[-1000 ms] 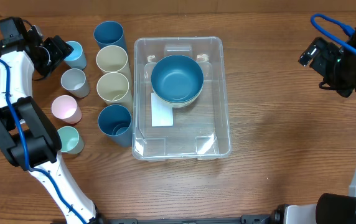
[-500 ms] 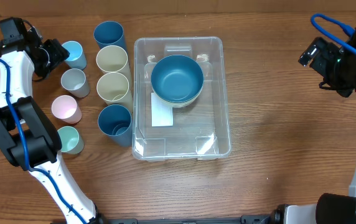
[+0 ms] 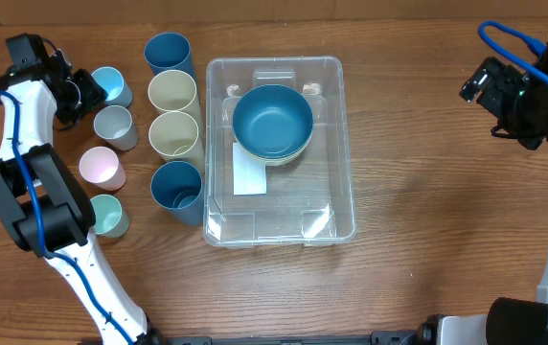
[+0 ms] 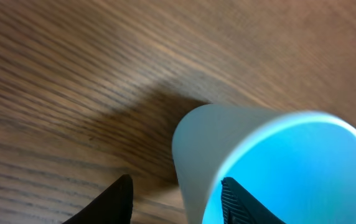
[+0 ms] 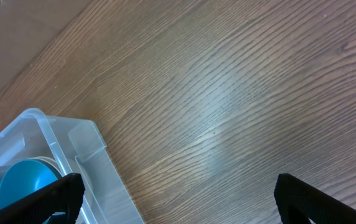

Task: Pack container
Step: 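Move the left gripper to the light blue cup and grasp its rim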

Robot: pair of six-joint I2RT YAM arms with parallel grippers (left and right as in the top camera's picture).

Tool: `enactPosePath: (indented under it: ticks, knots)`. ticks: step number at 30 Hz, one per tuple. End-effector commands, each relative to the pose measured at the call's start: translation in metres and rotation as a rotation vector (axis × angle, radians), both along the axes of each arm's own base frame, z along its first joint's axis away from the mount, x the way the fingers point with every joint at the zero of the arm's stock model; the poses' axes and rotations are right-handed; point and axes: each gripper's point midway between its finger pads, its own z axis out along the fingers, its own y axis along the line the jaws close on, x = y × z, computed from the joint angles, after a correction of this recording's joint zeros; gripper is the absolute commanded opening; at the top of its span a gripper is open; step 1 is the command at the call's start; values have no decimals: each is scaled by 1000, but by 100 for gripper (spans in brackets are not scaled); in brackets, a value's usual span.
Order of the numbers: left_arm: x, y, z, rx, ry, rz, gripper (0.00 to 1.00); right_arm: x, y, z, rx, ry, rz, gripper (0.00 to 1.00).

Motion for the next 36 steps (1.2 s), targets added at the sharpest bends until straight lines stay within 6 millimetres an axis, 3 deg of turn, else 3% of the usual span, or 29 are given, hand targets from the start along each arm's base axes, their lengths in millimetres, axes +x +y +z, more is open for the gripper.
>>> enactPosePath:
  ticks: [1,5,9,17,23,30,33,36]
  knots:
    - [8,0,-1,26,-19,-32,45,-1,1,5,1,-14,-3,100]
    - [9,0,-1,27,-21,-32,41,-1,1,5,1,-14,-3,100]
    - [13,2,2,35,-42,-31,27,-1,1,5,0,-14,-3,100]
    - [20,10,5,62,-71,2,24,-1,1,5,0,-14,-3,100]
    - [25,12,9,66,-95,9,11,-1,1,5,0,-14,-3,100]
    - [28,13,11,70,-106,10,4,-1,1,5,0,-14,-3,100]
    - [29,14,18,72,-111,10,4,-1,1,5,0,-14,-3,100]
    - [33,16,37,79,-122,7,4,-1,1,5,1,-14,-3,100]
